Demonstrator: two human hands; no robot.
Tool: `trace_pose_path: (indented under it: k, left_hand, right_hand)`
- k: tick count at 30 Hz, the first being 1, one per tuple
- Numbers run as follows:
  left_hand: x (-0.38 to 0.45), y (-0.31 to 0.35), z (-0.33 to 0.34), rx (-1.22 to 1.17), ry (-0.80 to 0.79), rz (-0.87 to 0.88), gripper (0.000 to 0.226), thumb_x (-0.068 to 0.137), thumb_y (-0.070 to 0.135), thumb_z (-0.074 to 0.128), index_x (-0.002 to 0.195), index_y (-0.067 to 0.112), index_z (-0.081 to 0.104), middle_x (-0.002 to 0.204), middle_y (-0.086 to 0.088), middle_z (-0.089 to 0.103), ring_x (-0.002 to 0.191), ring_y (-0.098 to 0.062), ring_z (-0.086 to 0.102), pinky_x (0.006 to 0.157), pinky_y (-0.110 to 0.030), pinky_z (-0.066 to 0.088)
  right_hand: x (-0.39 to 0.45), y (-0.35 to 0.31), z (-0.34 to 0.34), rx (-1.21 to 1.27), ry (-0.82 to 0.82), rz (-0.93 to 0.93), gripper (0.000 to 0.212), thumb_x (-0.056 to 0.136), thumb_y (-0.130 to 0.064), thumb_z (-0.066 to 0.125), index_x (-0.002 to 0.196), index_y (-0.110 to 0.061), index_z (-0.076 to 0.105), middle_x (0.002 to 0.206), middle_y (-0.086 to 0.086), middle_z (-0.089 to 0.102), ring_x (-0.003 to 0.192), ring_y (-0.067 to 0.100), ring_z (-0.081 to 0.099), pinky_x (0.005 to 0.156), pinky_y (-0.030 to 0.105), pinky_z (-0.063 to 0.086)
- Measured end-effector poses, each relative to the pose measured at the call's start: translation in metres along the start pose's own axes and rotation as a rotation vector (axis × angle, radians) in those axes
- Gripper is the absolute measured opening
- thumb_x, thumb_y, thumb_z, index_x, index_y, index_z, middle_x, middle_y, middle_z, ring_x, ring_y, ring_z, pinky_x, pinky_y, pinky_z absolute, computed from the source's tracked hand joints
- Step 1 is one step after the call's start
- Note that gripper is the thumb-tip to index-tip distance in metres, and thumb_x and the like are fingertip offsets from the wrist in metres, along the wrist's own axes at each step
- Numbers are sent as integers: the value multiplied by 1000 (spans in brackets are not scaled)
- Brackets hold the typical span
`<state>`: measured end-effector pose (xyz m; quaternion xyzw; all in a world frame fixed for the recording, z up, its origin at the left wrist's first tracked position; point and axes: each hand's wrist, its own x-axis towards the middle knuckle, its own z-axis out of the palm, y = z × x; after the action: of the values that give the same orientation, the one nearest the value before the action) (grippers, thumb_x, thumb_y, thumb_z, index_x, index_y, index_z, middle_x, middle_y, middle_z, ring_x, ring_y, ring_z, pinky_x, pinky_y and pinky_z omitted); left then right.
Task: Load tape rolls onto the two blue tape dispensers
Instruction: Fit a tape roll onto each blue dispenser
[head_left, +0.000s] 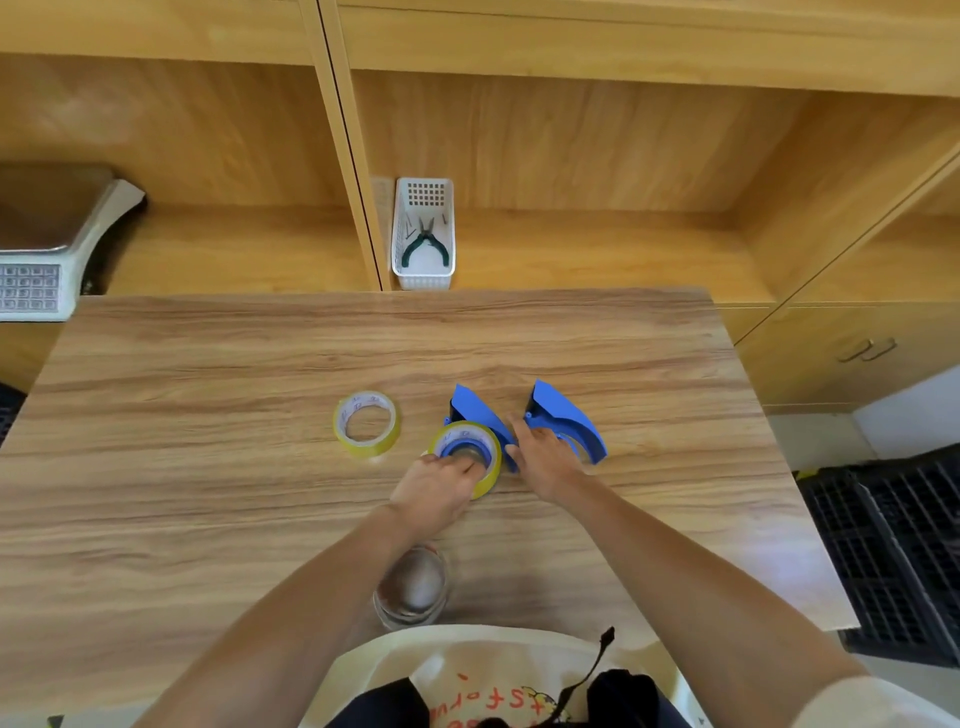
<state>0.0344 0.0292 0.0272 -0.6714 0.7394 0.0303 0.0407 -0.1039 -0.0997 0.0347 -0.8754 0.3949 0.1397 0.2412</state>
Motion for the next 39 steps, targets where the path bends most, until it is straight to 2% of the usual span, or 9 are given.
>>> trace_pose_path:
  k: [9, 15, 24, 27, 30, 32, 35, 37, 39]
  left_hand:
    - [9, 3, 7, -48, -7, -55, 43, 38, 20, 92, 75, 15, 70, 67, 2, 67, 53, -16, 66, 36, -24, 46]
    - [7, 1, 15, -92, -61, -92, 47, 51, 16, 88, 94, 13, 70, 87, -2, 70, 76, -20, 71, 48, -30, 54]
    - [10, 1, 19, -103, -35, -53, 45, 39, 12, 88, 80, 16, 70, 71, 0, 69, 59, -18, 68, 39, -27, 50]
    - [8, -5, 24, -166, -64, -49, 43, 47, 13, 87, 87, 14, 69, 79, -2, 70, 69, -21, 70, 47, -30, 54]
    - [5, -14, 26, -189, -50, -28, 42, 56, 35, 86, 90, 18, 67, 86, 3, 69, 80, -18, 69, 57, -31, 56]
    - [3, -22, 25, -234, 59, -58, 27, 81, 44, 61, 91, 19, 63, 88, 3, 66, 84, -19, 66, 65, -33, 54]
    - [-5, -47, 22, -229, 187, -221, 29, 95, 36, 37, 98, 16, 58, 91, -1, 63, 83, -25, 60, 69, -37, 50]
    - [-9, -68, 24, -171, 171, -360, 22, 93, 27, 47, 107, 12, 56, 97, -8, 63, 90, -32, 61, 76, -44, 50]
    - [-11, -85, 26, -167, 19, -479, 36, 87, 21, 63, 120, 9, 54, 115, -12, 62, 109, -35, 58, 92, -48, 44]
  right_hand:
    - [4, -1, -1, -58, -15, 27, 68, 92, -4, 48, 152, -16, 18, 121, 20, 56, 112, 36, 53, 86, 40, 43]
    - [6, -2, -2, -92, -35, 51, 66, 91, -3, 48, 151, -17, 23, 120, 17, 60, 111, 36, 56, 86, 42, 44]
    - [9, -9, 2, 17, -101, -4, 69, 86, -7, 45, 151, -23, 25, 103, 9, 72, 96, 30, 66, 82, 45, 55]
    - [9, -7, 1, 47, -135, 13, 72, 85, -9, 47, 150, -28, 22, 103, 9, 72, 94, 31, 66, 76, 46, 56]
    - [11, -2, 0, 40, -120, 31, 73, 86, -8, 50, 150, -31, 21, 104, 6, 71, 93, 29, 66, 71, 42, 57]
    - [13, 0, -4, 53, -104, 33, 68, 87, -2, 47, 147, -28, 27, 103, -1, 72, 93, 25, 66, 65, 35, 53]
    - [15, 5, -10, 103, -98, 46, 56, 85, 3, 40, 134, -24, 42, 100, -7, 73, 90, 21, 65, 64, 34, 50]
    - [16, 8, -12, 133, -109, 61, 45, 86, 1, 38, 121, -24, 49, 99, -8, 72, 89, 21, 64, 70, 39, 54]
    - [17, 11, -11, 152, -118, 70, 35, 86, -1, 36, 108, -23, 52, 98, -8, 72, 88, 21, 64, 74, 41, 54]
